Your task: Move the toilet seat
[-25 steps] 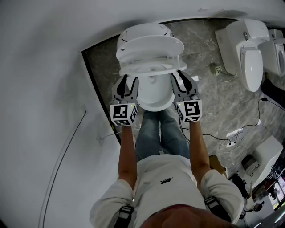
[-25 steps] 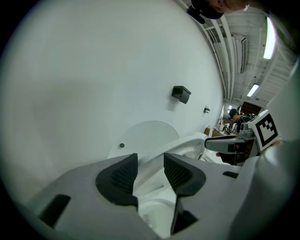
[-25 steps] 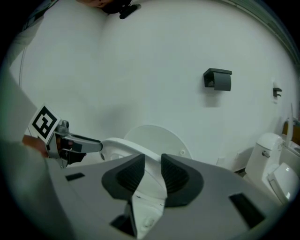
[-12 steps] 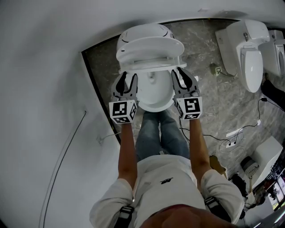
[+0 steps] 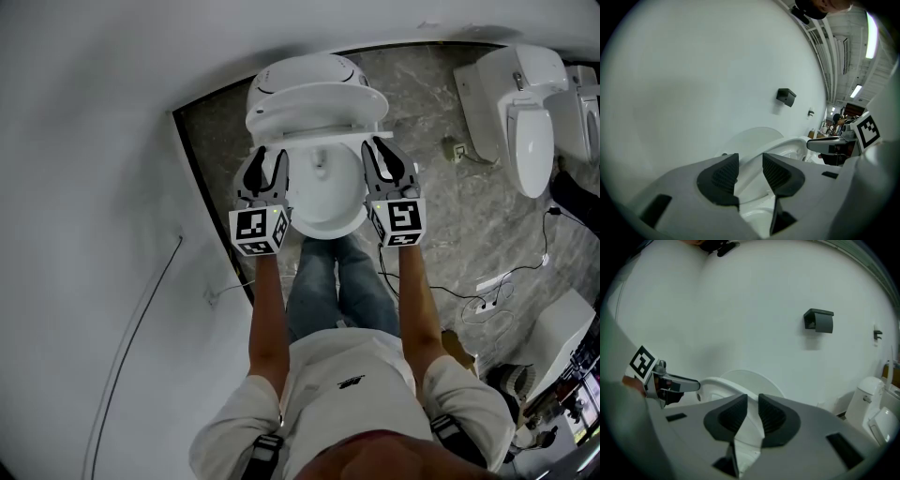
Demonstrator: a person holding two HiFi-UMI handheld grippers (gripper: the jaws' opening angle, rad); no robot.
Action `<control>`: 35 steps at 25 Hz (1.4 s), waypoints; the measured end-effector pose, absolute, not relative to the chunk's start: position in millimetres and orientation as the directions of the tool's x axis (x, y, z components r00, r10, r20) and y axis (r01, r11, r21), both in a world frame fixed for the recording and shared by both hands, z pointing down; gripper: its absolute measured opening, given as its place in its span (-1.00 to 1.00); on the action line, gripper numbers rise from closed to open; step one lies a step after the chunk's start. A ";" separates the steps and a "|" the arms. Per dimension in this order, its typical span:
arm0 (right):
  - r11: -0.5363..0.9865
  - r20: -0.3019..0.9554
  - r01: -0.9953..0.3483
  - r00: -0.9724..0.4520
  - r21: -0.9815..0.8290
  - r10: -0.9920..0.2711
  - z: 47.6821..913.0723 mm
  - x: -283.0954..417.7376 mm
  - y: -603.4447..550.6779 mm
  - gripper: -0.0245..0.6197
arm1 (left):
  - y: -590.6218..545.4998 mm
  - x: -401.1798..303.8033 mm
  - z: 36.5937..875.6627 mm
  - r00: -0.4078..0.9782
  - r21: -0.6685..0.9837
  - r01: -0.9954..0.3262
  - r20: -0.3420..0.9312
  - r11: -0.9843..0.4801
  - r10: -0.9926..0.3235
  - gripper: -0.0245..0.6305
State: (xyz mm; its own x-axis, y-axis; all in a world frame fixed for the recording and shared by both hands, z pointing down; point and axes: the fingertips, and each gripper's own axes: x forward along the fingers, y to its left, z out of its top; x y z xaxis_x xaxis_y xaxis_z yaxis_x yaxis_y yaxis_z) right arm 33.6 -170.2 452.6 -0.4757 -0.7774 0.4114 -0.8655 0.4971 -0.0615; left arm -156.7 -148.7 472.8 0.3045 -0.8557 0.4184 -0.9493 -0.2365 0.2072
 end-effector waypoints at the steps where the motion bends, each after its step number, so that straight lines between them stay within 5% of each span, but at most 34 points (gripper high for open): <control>1: 0.497 0.411 -0.866 -0.476 -0.061 -0.778 452.6 33.7 -171.8 -0.65 | -150.4 -156.7 472.7 0.303 0.207 -0.950 0.418 -0.235 -0.857 -0.38; 35: 0.535 0.464 -0.842 -0.500 -0.065 -0.731 472.8 1.8 -184.4 -0.67 | -201.4 -167.1 475.5 0.257 0.141 -0.966 0.410 -0.218 -0.875 -0.46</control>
State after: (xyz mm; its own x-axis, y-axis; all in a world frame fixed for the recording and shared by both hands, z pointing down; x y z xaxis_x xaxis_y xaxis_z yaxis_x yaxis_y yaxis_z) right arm 1.8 -184.4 472.8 -0.5004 -0.7311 0.4639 -0.8421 0.5354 -0.0646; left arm -167.1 -201.4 475.5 0.2572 -0.8752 0.4097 -0.9658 -0.2180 0.1407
